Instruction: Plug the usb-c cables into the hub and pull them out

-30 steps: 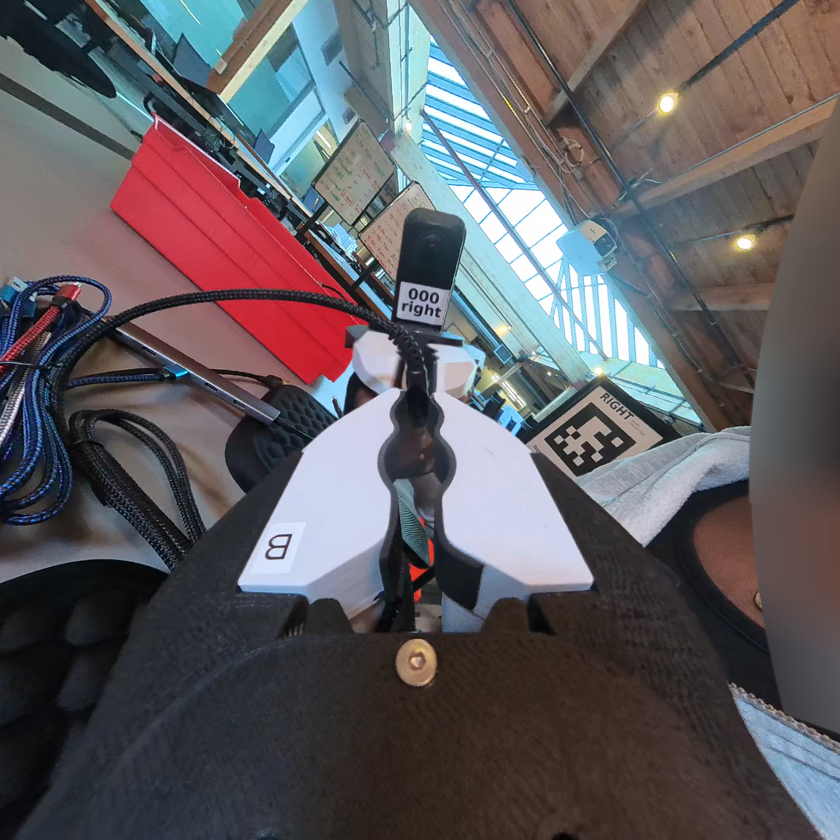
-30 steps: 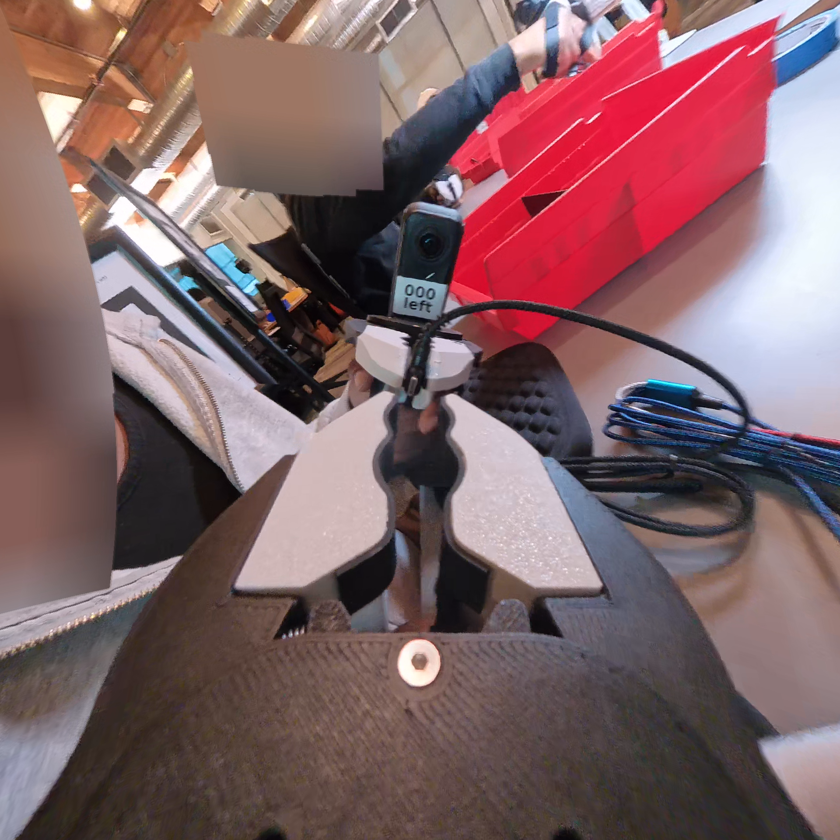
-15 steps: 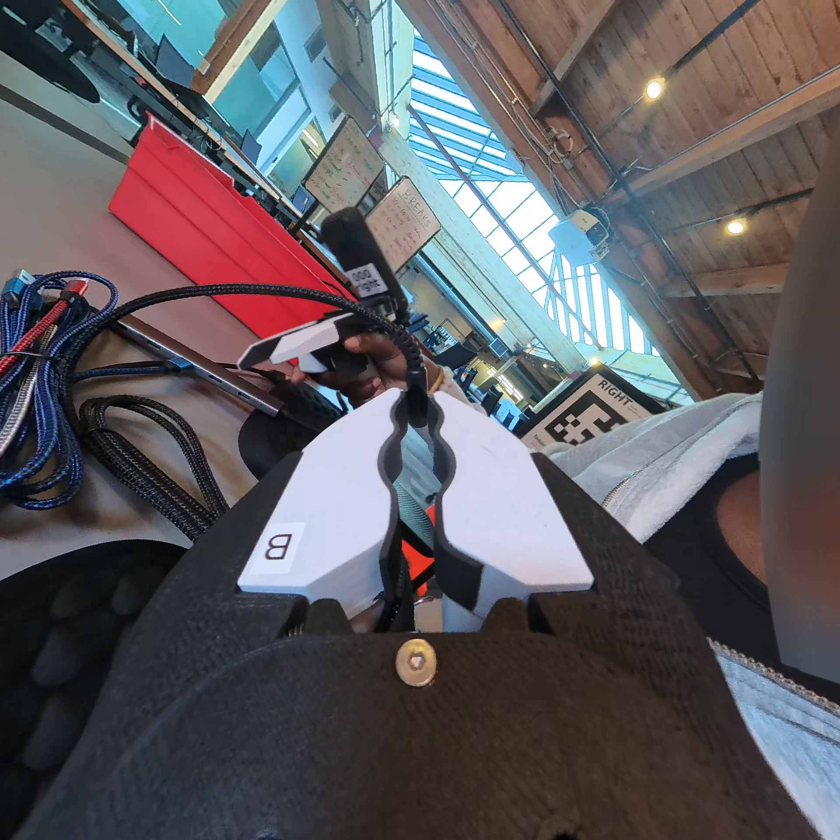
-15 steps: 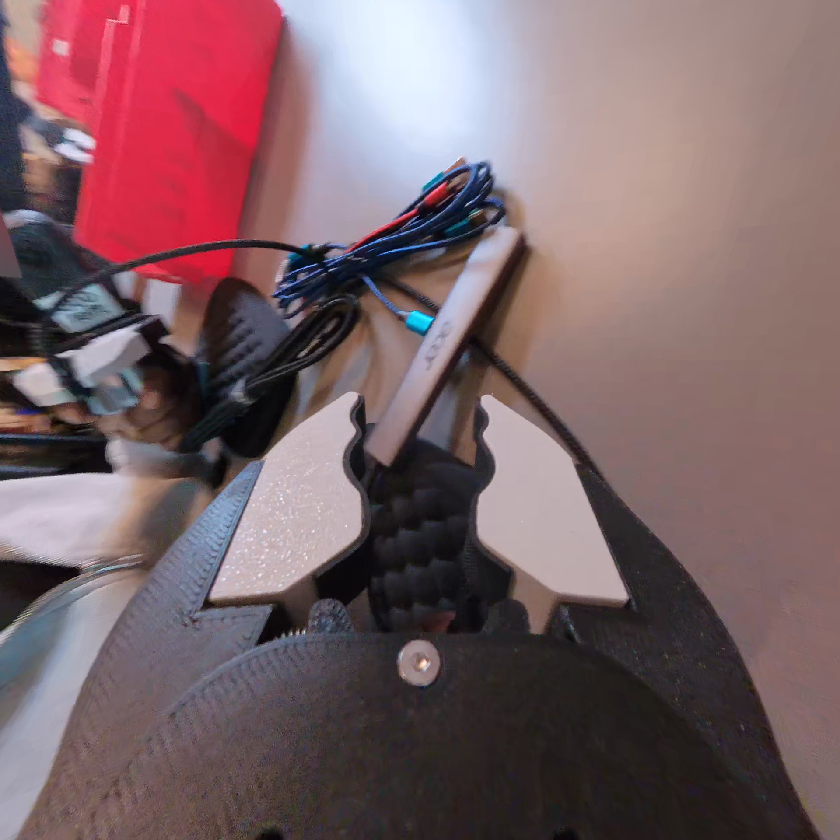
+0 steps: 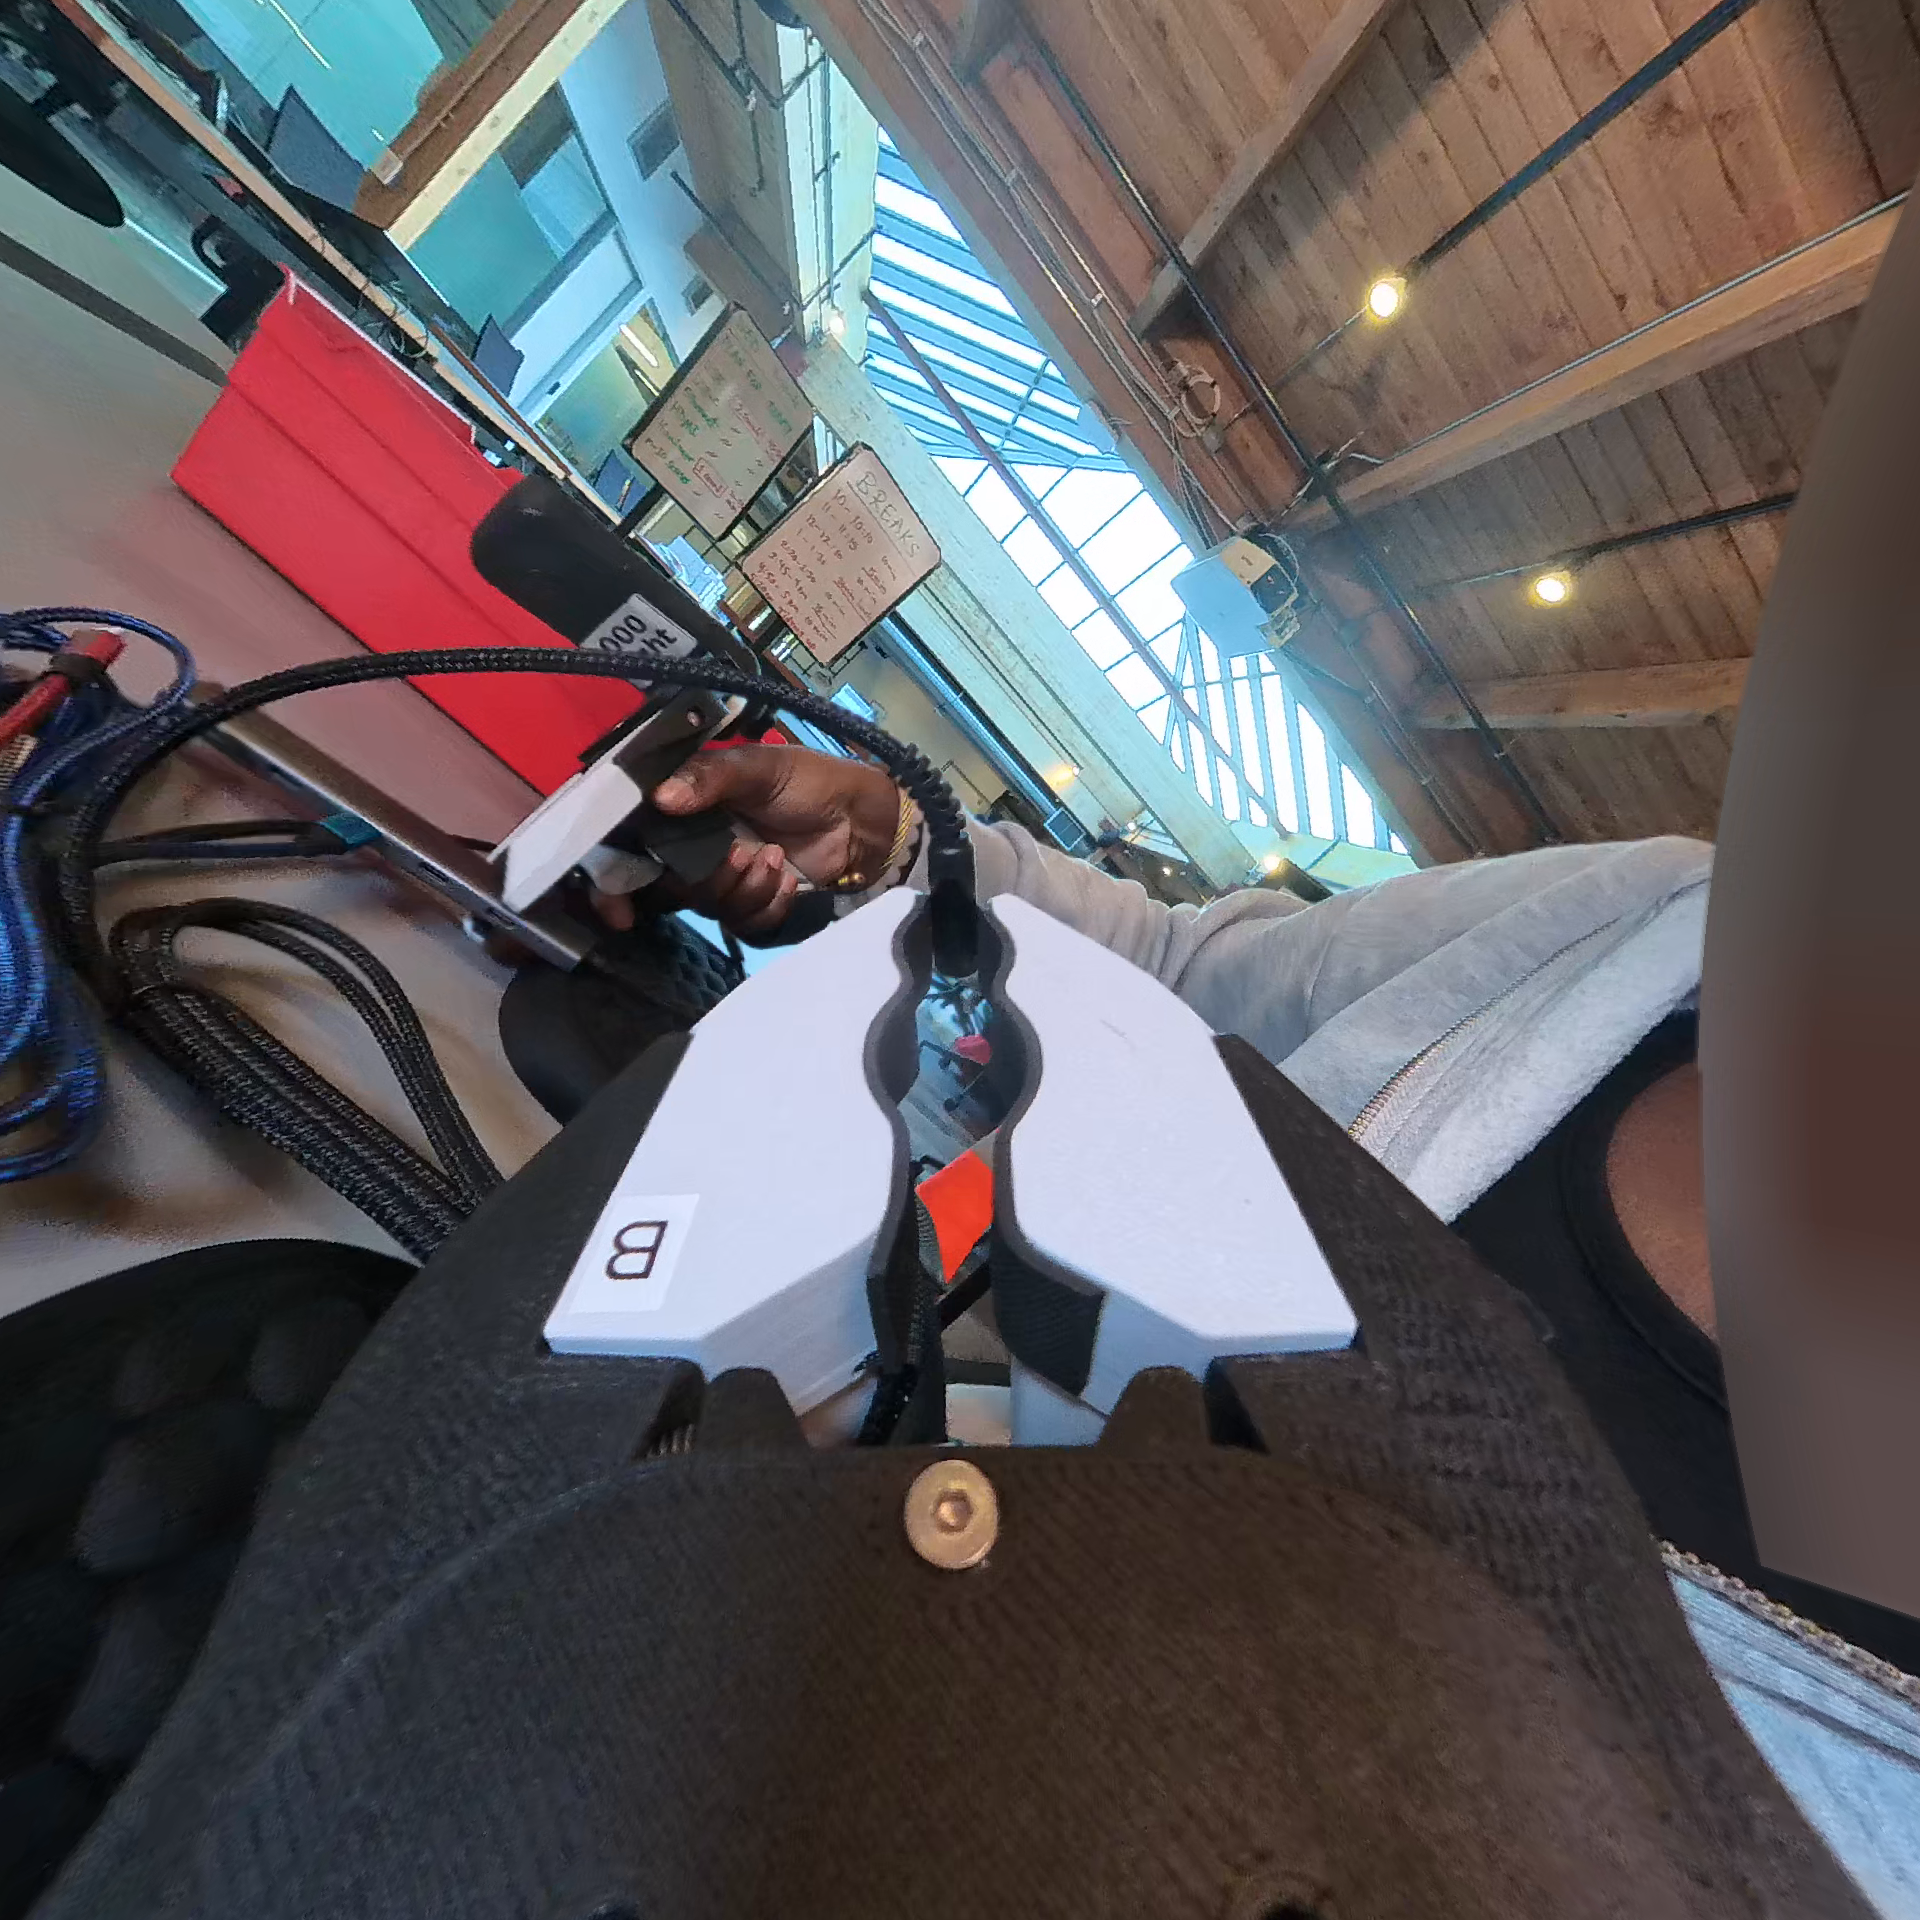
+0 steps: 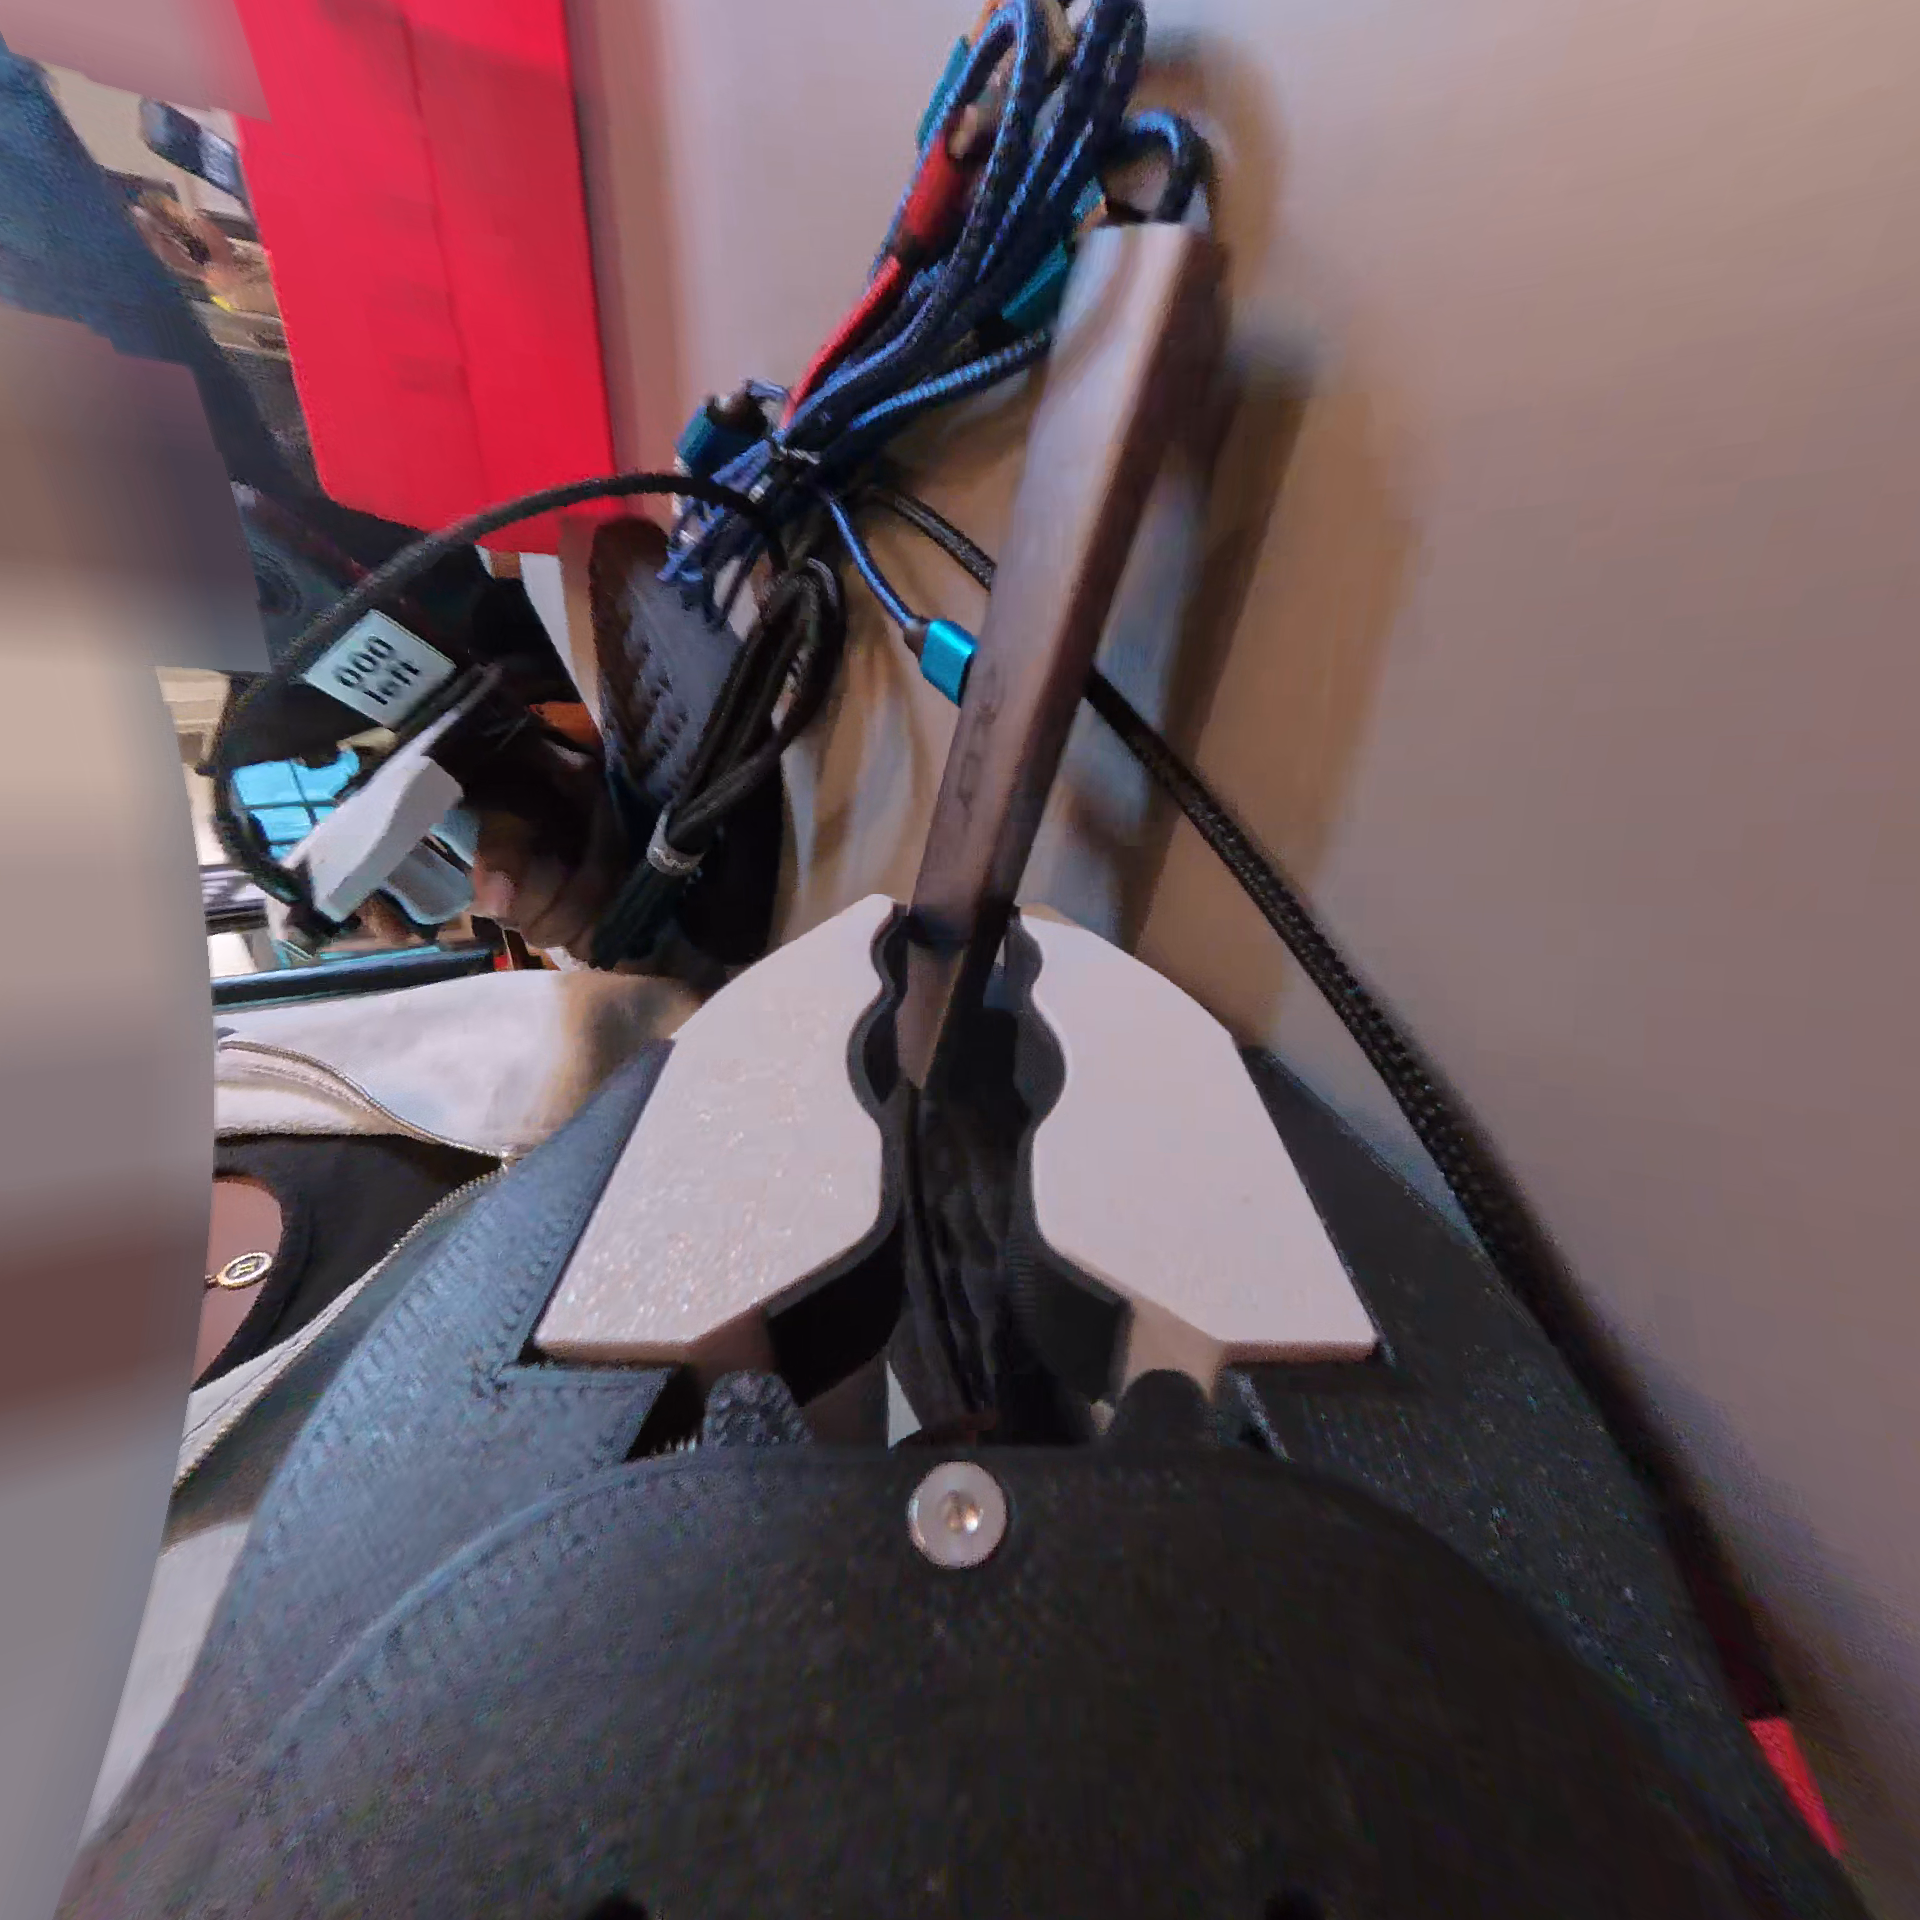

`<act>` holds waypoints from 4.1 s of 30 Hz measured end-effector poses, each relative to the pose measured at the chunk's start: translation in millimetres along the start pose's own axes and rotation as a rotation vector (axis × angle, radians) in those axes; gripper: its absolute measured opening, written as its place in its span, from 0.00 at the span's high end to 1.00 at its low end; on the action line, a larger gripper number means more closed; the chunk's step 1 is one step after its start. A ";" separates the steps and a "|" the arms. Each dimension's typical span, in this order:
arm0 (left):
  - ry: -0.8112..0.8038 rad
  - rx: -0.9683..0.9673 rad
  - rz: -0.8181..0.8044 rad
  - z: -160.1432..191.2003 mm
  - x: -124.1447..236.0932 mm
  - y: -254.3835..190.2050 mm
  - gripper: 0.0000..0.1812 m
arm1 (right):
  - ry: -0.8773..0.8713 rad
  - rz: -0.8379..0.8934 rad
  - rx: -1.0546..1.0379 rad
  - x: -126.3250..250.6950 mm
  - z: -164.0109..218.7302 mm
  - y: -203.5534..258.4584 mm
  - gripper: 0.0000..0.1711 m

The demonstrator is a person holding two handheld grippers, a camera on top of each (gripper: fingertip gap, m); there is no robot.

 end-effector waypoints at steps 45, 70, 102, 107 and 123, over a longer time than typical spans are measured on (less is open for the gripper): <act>0.160 -0.008 -0.151 17.4 -29.6 11.5 0.95 | -0.269 -0.511 0.126 12.3 51.3 92.6 0.94; 0.465 -0.023 -0.103 37.7 -38.4 6.1 0.95 | -0.039 -0.270 0.677 7.6 68.8 117.0 0.94; 0.319 -0.070 -0.122 23.6 -18.6 4.7 0.95 | -0.255 0.421 0.702 23.9 57.1 30.3 0.94; 0.324 -0.071 -0.123 24.4 -18.7 5.3 0.95 | -0.244 0.634 0.975 15.1 65.0 41.7 0.94; 0.313 -0.081 -0.112 24.1 -17.8 4.1 0.95 | -0.065 0.794 1.013 -0.8 61.0 51.8 0.95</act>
Point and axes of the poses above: each gripper's, where its closed fingertips meet, x back along the fingers, z out of its underside, y = z × x across the jaws, the point moved 5 cm from there along x, back along the fingers, and after that the axes turned 14 degrees about z, right-handed, at the moved point
